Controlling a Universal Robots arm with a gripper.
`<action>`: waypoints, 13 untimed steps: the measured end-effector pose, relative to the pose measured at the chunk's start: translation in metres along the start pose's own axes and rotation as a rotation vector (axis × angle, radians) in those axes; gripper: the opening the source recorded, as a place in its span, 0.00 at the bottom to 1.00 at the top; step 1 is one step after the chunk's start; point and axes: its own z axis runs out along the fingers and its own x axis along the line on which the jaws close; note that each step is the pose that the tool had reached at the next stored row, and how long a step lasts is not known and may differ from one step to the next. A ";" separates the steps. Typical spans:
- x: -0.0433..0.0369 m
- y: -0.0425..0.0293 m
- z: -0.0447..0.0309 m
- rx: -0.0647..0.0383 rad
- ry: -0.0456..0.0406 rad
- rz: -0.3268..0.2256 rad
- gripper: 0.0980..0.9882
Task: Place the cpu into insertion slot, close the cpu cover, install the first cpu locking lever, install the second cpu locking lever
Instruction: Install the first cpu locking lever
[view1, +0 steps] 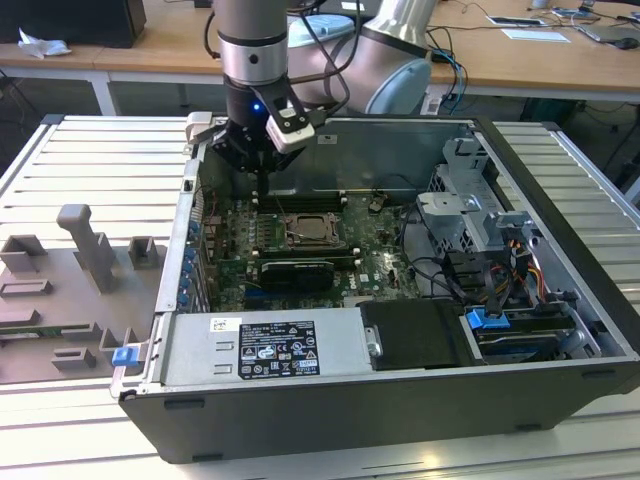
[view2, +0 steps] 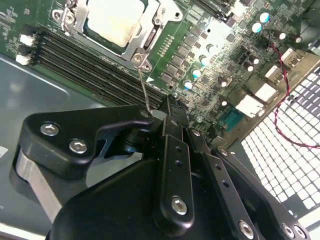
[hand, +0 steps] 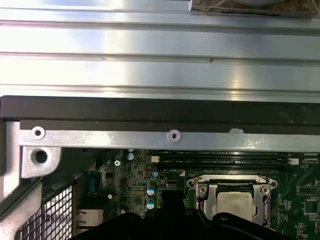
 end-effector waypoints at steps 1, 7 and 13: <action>-0.0013 0.0001 0.0001 0.000 -0.0001 0.000 0.01; -0.0152 0.0002 0.0008 0.002 0.0000 0.000 0.01; -0.0300 0.0001 0.0015 0.004 0.0000 0.000 0.01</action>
